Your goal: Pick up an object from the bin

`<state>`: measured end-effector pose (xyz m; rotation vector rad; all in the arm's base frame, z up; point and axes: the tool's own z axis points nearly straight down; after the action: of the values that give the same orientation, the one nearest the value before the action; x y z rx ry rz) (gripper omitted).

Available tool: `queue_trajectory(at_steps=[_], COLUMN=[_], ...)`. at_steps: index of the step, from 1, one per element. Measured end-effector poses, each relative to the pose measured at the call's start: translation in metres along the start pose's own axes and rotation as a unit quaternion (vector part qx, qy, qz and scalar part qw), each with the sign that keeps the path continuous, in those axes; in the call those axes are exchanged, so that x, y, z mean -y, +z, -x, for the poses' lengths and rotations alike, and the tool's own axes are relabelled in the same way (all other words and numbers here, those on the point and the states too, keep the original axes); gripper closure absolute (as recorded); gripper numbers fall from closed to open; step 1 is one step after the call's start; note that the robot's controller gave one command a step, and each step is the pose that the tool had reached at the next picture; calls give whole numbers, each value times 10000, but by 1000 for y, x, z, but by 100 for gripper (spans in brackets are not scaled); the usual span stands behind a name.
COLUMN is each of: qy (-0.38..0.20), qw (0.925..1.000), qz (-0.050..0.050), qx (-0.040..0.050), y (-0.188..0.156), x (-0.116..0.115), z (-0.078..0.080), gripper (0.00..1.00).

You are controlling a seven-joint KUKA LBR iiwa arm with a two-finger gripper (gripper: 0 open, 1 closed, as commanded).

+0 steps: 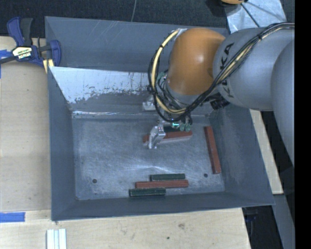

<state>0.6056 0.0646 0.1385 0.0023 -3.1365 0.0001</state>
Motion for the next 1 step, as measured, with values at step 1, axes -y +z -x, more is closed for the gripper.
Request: queue_trajectory(at_steps=[1], qy=[7], qw=[10000], qz=[3], qx=[40], y=[-4], x=[0], z=[2], gripper=[0])
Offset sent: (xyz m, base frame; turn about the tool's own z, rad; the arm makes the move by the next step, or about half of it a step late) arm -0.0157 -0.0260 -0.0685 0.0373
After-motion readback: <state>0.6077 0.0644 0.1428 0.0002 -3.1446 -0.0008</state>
